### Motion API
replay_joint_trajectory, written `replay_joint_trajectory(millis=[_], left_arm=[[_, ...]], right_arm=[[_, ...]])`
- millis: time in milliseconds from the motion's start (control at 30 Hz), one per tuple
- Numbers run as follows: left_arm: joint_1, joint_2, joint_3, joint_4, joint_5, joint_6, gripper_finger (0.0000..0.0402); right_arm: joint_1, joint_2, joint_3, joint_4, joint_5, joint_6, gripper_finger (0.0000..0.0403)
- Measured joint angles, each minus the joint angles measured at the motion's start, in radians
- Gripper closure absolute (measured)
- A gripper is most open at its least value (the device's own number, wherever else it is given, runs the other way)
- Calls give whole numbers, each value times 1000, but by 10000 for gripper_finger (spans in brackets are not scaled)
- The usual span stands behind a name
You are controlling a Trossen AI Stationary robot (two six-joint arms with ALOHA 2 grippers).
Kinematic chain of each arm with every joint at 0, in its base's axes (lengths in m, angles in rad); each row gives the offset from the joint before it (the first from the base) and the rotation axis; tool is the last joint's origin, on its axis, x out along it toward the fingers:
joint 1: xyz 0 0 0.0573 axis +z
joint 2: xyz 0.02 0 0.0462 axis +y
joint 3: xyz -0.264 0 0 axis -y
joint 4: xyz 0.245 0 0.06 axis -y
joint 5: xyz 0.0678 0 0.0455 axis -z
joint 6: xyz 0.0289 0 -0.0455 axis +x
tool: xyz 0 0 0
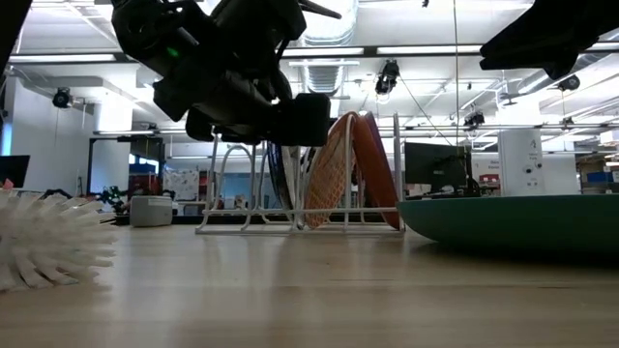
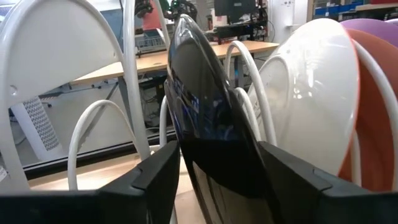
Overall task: Sort dishes
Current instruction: Put the blue patterned plate into the dish rack
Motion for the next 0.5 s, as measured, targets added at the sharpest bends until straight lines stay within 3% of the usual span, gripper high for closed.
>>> replay_joint_trajectory(millis=[500], left_arm=[[-9, -14, 0, -7, 60, 4, 186]], right_arm=[[0, 0, 0, 0, 0, 4, 238]])
